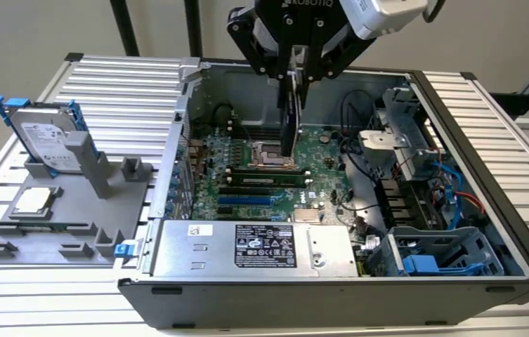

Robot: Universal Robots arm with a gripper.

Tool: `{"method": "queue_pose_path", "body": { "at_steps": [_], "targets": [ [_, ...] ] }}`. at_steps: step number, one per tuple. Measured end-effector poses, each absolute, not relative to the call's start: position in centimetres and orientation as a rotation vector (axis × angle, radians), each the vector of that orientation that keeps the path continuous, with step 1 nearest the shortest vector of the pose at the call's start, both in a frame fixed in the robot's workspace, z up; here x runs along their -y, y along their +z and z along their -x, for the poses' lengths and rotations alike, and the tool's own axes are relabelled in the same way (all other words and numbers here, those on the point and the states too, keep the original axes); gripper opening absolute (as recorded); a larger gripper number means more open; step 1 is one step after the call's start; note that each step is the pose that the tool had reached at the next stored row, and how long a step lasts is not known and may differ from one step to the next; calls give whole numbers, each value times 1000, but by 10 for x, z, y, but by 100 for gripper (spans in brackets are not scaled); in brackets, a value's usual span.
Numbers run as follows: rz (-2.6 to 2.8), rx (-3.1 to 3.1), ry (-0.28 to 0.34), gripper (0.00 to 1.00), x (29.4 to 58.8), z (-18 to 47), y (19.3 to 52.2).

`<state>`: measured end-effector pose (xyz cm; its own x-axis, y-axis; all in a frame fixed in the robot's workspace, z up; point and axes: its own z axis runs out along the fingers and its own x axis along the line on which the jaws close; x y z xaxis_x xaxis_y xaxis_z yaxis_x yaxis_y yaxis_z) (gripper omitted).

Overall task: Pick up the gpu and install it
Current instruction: 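Pick up the gpu and move the gpu toward the slot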

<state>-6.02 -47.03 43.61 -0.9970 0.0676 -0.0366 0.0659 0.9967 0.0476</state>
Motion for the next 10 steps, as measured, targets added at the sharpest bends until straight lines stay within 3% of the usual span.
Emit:
{"method": "queue_pose_path", "body": {
  "at_steps": [10],
  "targets": [
    [-104,-3101,72,0,470,49,436]
  ]
}}
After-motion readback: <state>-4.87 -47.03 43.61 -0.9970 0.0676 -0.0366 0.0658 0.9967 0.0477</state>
